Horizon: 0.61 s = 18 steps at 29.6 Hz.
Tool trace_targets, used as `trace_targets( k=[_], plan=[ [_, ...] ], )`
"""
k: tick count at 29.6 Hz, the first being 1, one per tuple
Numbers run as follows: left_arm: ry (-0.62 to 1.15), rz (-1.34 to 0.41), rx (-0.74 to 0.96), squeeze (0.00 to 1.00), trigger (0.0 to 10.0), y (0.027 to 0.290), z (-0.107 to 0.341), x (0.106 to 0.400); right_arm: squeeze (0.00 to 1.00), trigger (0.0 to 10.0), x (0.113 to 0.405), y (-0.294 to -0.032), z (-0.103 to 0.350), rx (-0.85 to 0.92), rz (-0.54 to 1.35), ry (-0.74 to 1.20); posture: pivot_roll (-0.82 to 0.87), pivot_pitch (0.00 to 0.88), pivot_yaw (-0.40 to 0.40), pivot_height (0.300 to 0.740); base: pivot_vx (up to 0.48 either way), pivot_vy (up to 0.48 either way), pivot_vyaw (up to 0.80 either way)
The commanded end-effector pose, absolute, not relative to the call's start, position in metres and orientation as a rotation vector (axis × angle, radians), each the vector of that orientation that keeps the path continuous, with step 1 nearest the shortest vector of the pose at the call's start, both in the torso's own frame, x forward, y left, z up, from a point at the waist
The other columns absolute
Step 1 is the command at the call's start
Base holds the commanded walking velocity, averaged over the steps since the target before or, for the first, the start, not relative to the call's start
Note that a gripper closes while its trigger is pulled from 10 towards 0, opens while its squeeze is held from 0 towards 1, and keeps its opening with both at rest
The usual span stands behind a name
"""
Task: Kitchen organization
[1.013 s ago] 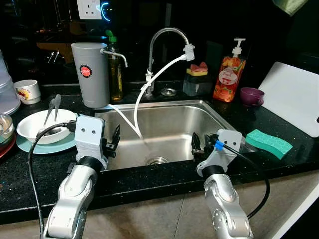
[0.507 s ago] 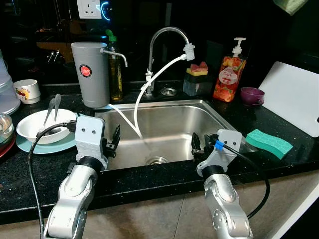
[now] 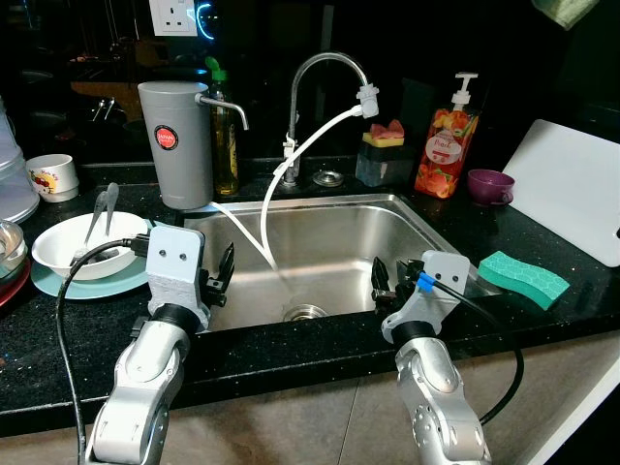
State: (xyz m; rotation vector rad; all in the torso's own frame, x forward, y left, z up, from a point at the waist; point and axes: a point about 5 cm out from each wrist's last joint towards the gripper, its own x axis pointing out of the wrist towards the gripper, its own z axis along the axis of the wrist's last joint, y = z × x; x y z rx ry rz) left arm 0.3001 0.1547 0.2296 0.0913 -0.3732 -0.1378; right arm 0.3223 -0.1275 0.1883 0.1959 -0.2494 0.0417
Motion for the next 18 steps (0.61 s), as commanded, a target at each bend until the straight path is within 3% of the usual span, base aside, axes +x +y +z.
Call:
trace_targets(
  k=[1,18],
  plan=[
    [-0.366,-0.143,0.106,0.00,10.0,0.1533,0.2282,0.3014,0.00,10.0,0.3216,-0.1268,0.1881,0.205,0.047,-0.249,0.17,0.062,-0.045,0.740,0.000,0.000,0.00],
    [-0.364,-0.141,0.107,0.00,10.0,0.1531,0.2273,0.3001,0.00,10.0,0.3226,-0.1240,0.1884,0.205,0.060,-0.247,0.18,0.058,-0.052,0.740,0.000,0.000,0.00]
  ],
)
